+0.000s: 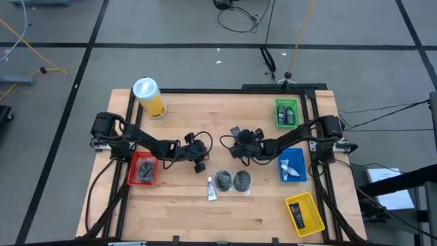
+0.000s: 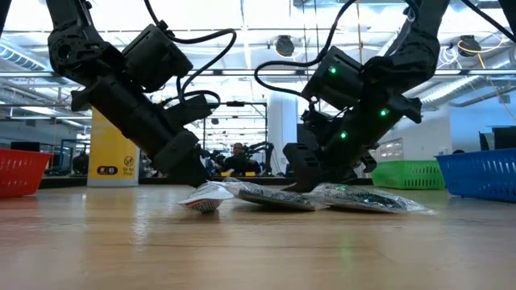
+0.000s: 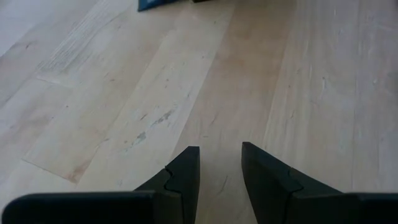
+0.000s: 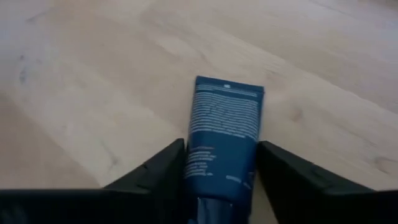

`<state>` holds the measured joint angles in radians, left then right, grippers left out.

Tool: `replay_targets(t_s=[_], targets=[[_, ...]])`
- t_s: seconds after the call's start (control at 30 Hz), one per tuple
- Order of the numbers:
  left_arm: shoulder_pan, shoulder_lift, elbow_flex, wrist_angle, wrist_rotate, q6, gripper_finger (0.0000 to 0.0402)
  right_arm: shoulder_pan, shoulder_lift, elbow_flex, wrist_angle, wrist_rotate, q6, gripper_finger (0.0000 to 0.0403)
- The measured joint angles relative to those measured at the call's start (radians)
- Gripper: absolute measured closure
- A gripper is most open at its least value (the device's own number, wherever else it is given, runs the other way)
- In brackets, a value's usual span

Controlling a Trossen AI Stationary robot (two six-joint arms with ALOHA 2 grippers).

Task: Pick & Place Travel size toiletries
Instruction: Put the shave cream into the yellow bin

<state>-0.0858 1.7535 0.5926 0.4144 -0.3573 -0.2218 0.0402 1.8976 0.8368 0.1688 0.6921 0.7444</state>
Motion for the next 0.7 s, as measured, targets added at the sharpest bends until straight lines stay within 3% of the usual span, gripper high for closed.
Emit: replay_targets(t_s=[0.2, 0.33, 0.5, 0.7], targets=[[0.0, 0.0, 0.0, 0.0, 0.0, 0.0, 0.0282, 0.038, -0.061, -0.004, -0.034, -0.045, -0.053, 0.0281], [-0.002, 0.0, 0.0, -0.001, 0.0, -0.001, 0.0282, 0.069, -0.181, -0.005, -0.105, -0.174, -0.098, 0.0294], [-0.002, 0.0, 0.0, -0.001, 0.0, -0.001, 0.0282, 0.099, -0.402, 0.02, -0.412, -0.465, -0.086, 0.0288], [-0.002, 0.0, 0.0, -0.001, 0.0, -0.008, 0.0282, 0.101, -0.646, 0.123, -0.969, -0.852, 0.142, 0.0295]])
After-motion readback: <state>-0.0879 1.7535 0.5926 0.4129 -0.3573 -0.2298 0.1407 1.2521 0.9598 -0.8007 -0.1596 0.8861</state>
